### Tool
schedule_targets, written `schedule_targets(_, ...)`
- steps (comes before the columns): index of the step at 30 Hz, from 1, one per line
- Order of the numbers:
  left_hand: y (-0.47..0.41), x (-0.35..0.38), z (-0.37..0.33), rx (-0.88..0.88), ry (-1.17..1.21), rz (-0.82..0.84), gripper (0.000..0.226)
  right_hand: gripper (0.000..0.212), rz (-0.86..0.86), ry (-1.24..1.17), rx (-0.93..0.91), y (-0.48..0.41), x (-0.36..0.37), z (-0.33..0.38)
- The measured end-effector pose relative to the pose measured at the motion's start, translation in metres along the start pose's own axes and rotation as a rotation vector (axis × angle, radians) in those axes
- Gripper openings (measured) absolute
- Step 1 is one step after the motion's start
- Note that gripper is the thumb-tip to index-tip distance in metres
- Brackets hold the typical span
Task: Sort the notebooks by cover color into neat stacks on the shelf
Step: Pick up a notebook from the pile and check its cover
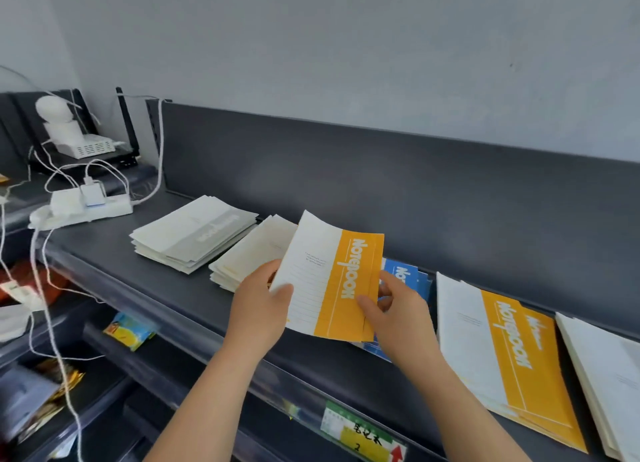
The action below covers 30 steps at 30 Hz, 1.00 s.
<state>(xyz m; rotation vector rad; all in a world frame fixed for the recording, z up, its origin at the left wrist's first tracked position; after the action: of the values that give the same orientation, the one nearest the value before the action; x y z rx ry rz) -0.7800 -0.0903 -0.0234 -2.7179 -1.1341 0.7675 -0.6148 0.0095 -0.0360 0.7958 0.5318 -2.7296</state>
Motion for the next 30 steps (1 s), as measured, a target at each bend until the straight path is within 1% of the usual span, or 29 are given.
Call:
schedule_targets(3,-0.025,-0.018,0.011,0.001,-0.036,-0.034,0.034,0.029,0.009,0.024,-0.015,-0.014,0.026,0.016)
schedule_targets(6,-0.052,-0.035,0.024,0.043,-0.092,-0.046,0.034,0.034,0.000,0.082,-0.011,-0.029,0.052,0.030)
schedule_targets(10,-0.091,-0.052,0.048,0.055,-0.202,-0.036,0.029,0.038,0.024,0.167,0.038,-0.044,0.087,0.045)
schedule_targets(13,-0.113,-0.059,0.063,0.063,-0.287,-0.021,0.027,0.039,0.035,0.288,0.075,-0.052,0.105,0.054)
schedule_targets(17,-0.125,-0.058,0.080,0.100,-0.314,0.059,0.021,0.032,0.065,0.504,0.072,-0.055,0.121,0.060)
schedule_targets(19,-0.127,-0.056,0.086,0.131,-0.295,0.078,0.022,0.033,0.068,0.565,0.077,-0.055,0.125,0.062)
schedule_targets(21,-0.129,-0.055,0.087,0.165,-0.293,0.071,0.027,0.034,0.052,0.617,0.076,-0.054,0.125,0.064)
schedule_targets(23,-0.131,-0.054,0.086,0.218,-0.329,0.066,0.028,0.034,0.026,0.656,0.067,-0.052,0.122,0.064)
schedule_targets(25,-0.132,-0.055,0.081,0.266,-0.410,0.055,0.028,0.035,-0.017,0.663,0.061,-0.049,0.116,0.065)
schedule_targets(27,-0.129,-0.054,0.072,0.290,-0.460,0.039,0.036,0.040,-0.078,0.656,0.048,-0.046,0.105,0.066)
schedule_targets(30,-0.118,-0.048,0.054,0.347,-0.423,0.054,0.040,0.045,-0.152,0.629,0.060,-0.038,0.083,0.062)
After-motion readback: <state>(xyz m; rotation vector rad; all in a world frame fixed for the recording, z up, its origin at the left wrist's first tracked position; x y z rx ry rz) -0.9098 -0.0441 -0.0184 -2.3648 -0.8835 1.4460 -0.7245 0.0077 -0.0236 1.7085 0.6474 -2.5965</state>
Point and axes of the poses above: each hand's wrist, its own y-axis away from the middle knuckle, its own x-axis out of the palm, z = x × y, the point moved 3 cm from there along -y, towards the middle knuckle, and after that the axes turned 4 degrees about -z, right-handed, at the moved point
